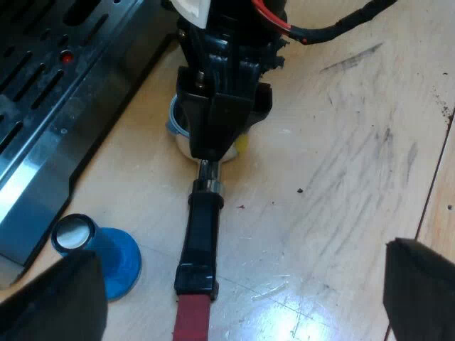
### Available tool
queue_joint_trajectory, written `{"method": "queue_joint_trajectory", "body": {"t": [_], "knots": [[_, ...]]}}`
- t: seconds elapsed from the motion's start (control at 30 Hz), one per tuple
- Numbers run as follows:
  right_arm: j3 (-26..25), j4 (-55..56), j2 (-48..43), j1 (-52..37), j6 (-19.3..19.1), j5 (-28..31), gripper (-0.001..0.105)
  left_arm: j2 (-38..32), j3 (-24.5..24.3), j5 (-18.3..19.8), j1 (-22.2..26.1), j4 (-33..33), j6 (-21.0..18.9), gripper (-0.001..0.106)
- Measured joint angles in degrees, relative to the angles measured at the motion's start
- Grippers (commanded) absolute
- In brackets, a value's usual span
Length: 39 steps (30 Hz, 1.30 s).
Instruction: Put the handle in the coffee machine
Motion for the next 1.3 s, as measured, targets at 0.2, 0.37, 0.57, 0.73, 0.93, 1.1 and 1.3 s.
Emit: {"method": "queue_joint_trajectory", "body": {"t": [0.2, 0.37, 0.57, 0.73, 0.93, 1.1, 1.3], "knots": [[0.0, 0.0, 0.11, 0.0, 0.0, 0.0, 0.072, 0.0, 0.0, 0.0, 0.0, -0.37, 0.0, 0.08], [0.0, -0.18, 1.03, 0.0, 0.0, 0.0, 0.072, 0.0, 0.0, 0.0, 0.0, -0.36, 0.0, 0.08], [0.0, -0.39, 2.23, 0.0, 0.0, -0.14, 0.072, 0.0, 0.0, 0.0, 0.0, -0.36, 0.0, 0.08], [0.0, -0.39, 2.23, 0.0, 0.0, -0.14, 0.043, 0.0, 0.0, 0.0, 0.0, -0.36, 0.0, 0.08], [0.0, -0.54, 2.23, 0.0, 0.13, -0.28, 0.0, 0.0, 0.0, 0.0, 0.0, -0.36, 0.0, 0.08], [0.0, -0.39, 2.23, 0.0, 0.13, -0.46, 0.0, 0.0, 0.0, 0.0, 0.0, -0.36, 0.0, 0.08], [0.0, 1.58, 0.96, 0.0, 0.02, -0.43, 0.0, 0.0, 1.87, 0.0, 0.0, -0.36, 0.0, 0.08]]}}
